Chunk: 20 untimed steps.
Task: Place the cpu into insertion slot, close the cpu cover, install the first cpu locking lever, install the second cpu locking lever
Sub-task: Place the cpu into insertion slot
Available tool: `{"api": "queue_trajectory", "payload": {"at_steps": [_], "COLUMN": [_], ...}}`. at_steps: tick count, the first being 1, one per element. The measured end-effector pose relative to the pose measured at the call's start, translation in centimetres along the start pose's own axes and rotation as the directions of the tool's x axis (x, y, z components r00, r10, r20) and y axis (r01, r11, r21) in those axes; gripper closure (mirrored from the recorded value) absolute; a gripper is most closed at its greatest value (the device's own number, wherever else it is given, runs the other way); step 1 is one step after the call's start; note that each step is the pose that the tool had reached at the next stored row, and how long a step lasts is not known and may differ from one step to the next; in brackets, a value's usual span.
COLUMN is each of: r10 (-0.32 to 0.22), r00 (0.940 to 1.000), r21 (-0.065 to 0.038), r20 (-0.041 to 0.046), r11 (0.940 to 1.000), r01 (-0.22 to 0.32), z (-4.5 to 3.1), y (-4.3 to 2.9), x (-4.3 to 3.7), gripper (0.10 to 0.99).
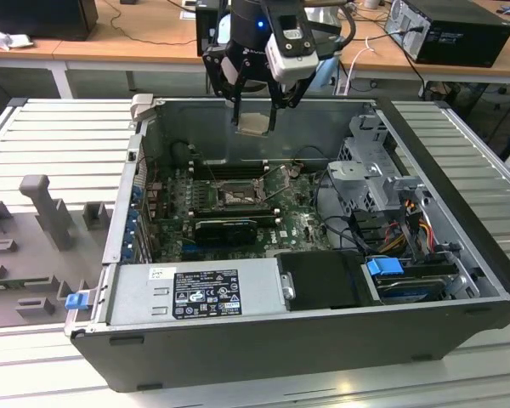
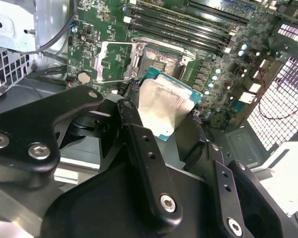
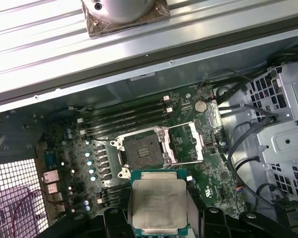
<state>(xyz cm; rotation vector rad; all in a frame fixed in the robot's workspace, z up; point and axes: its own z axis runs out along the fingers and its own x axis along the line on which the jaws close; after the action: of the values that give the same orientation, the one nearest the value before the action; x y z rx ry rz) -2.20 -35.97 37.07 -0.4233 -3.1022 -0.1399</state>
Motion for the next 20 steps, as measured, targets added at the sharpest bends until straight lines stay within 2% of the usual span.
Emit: {"api": "queue_trajectory", "payload": {"at_steps": [8,20], "r10": [0.053,0.134], "r00": [0.9986,0.9909], "r21": [-0.001,-0.003], "r20": [0.0048,0.0118], "r11": [0.9986,0.9909], "r01": [-0.053,-0.134], "z": [0.05,0.08], "y": [0.00,-0.01], "x": [0.00,0.00], "gripper": [0.557,0.557]}}
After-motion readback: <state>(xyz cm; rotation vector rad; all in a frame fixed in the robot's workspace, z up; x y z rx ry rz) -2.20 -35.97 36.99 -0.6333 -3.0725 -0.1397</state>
